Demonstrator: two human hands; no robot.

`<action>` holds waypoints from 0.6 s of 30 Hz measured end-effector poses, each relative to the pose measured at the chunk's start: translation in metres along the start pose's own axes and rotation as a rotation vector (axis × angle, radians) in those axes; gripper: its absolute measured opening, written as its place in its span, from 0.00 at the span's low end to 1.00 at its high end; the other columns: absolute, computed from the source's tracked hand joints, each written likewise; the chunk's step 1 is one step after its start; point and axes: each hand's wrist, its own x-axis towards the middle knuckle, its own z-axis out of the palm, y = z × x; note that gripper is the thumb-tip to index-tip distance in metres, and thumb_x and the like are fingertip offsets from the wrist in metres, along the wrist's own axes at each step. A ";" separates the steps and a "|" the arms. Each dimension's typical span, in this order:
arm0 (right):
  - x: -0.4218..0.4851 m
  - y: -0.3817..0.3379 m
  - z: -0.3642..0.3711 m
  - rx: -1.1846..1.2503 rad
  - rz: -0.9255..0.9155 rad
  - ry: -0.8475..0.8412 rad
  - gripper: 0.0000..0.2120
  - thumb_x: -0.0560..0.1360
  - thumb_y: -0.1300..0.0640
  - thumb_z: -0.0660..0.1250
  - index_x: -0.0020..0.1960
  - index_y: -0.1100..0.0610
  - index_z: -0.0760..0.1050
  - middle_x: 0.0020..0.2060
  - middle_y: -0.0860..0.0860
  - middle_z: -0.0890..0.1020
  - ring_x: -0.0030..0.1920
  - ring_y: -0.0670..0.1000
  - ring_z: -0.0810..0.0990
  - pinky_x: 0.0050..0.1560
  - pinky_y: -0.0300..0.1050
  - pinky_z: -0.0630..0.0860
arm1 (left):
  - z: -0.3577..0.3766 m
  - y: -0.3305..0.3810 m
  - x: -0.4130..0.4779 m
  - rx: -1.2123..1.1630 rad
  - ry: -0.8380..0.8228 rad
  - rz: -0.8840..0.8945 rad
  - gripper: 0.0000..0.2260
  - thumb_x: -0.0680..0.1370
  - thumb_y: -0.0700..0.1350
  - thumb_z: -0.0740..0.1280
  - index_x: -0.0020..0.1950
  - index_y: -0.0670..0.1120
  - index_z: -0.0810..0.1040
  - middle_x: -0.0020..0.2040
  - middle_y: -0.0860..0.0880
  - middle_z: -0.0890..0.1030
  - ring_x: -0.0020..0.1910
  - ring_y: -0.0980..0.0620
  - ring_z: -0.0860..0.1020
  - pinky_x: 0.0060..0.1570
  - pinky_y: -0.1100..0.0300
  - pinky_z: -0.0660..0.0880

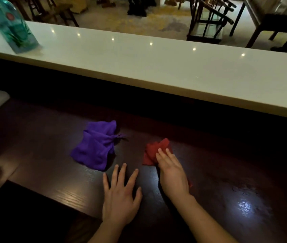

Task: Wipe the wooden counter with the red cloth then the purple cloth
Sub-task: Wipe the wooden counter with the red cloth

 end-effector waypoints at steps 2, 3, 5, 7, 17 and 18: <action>0.005 -0.010 0.002 0.025 0.068 0.020 0.29 0.73 0.68 0.61 0.73 0.58 0.67 0.73 0.52 0.68 0.76 0.55 0.59 0.76 0.52 0.57 | 0.002 -0.002 0.001 0.006 0.018 -0.022 0.27 0.74 0.59 0.61 0.74 0.56 0.69 0.75 0.42 0.67 0.76 0.39 0.62 0.72 0.33 0.53; 0.000 -0.014 0.003 0.031 0.069 0.030 0.28 0.73 0.68 0.62 0.72 0.58 0.68 0.72 0.53 0.69 0.75 0.56 0.61 0.75 0.54 0.59 | 0.003 -0.003 0.001 0.010 0.020 -0.027 0.27 0.74 0.59 0.61 0.74 0.56 0.68 0.75 0.42 0.67 0.76 0.40 0.62 0.72 0.33 0.53; -0.019 -0.013 0.005 0.006 -0.030 0.021 0.25 0.73 0.65 0.60 0.70 0.58 0.71 0.71 0.53 0.72 0.74 0.57 0.65 0.73 0.56 0.63 | 0.005 -0.005 0.001 0.007 0.020 -0.031 0.27 0.74 0.59 0.61 0.74 0.56 0.68 0.76 0.42 0.67 0.76 0.40 0.62 0.72 0.33 0.53; -0.043 -0.006 0.005 -0.038 -0.191 -0.056 0.25 0.73 0.61 0.58 0.70 0.56 0.71 0.71 0.51 0.72 0.73 0.55 0.66 0.72 0.55 0.65 | 0.007 -0.005 0.001 0.003 0.020 -0.027 0.28 0.74 0.59 0.61 0.74 0.56 0.67 0.76 0.42 0.66 0.76 0.41 0.61 0.72 0.33 0.54; 0.024 0.013 0.001 -0.046 0.162 0.082 0.25 0.75 0.67 0.63 0.71 0.58 0.69 0.72 0.52 0.69 0.75 0.56 0.62 0.75 0.52 0.58 | 0.007 -0.005 0.002 -0.013 0.050 -0.022 0.25 0.75 0.57 0.61 0.73 0.56 0.68 0.75 0.43 0.68 0.76 0.40 0.61 0.73 0.35 0.53; 0.019 0.007 0.003 -0.047 0.153 0.083 0.25 0.74 0.67 0.63 0.71 0.59 0.69 0.72 0.53 0.69 0.75 0.56 0.62 0.75 0.52 0.58 | 0.008 -0.005 0.003 -0.015 0.049 -0.024 0.25 0.75 0.57 0.61 0.73 0.57 0.68 0.75 0.43 0.67 0.76 0.40 0.61 0.73 0.35 0.53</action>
